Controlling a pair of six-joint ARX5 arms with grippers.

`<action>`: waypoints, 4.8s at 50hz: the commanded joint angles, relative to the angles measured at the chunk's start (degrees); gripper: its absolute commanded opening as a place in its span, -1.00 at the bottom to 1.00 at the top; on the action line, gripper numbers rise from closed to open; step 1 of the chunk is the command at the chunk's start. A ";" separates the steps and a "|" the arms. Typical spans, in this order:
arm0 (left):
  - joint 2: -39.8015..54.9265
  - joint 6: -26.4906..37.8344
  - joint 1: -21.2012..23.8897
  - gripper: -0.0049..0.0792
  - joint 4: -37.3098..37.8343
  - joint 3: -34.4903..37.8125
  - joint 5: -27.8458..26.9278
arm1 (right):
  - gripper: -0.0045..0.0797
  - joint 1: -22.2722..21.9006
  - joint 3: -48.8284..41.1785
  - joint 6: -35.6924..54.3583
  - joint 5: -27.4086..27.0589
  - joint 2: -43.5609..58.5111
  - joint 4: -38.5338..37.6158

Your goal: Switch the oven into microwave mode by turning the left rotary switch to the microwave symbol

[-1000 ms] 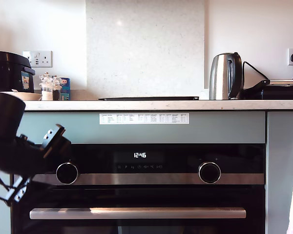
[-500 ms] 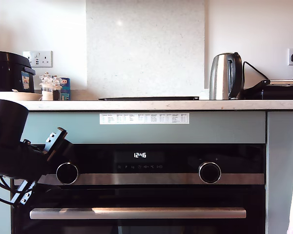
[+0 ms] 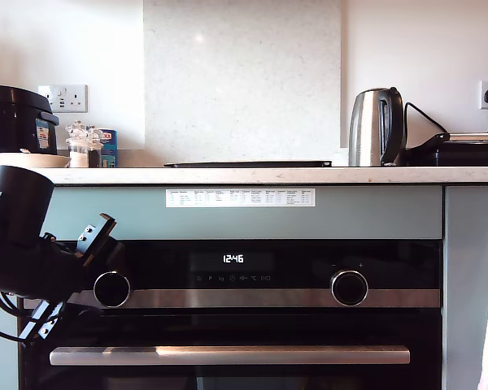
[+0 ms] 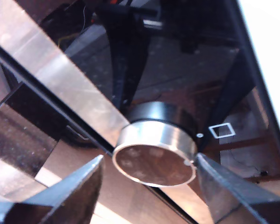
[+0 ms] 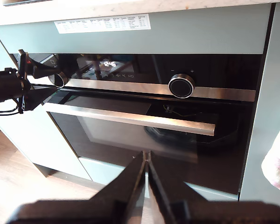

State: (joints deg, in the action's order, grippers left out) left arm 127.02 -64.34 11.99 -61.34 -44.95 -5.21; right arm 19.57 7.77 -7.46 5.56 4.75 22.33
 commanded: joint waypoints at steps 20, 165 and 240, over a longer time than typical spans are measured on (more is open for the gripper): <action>1.68 0.35 -0.35 0.22 0.00 -0.96 2.10 | -0.92 0.07 -0.26 -0.07 0.02 0.33 -0.39; 1.64 48.46 -0.35 -0.08 -0.68 -4.70 7.21 | -0.92 0.07 -0.26 -0.24 0.02 0.33 -0.39; -1.60 55.80 -0.22 0.57 10.82 -4.74 7.15 | -0.92 0.07 -0.26 -0.22 -0.11 0.33 -0.55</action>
State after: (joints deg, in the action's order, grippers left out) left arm 127.31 -9.06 13.08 -51.35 -48.34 1.28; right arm 19.57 7.77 -7.53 5.54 4.75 22.33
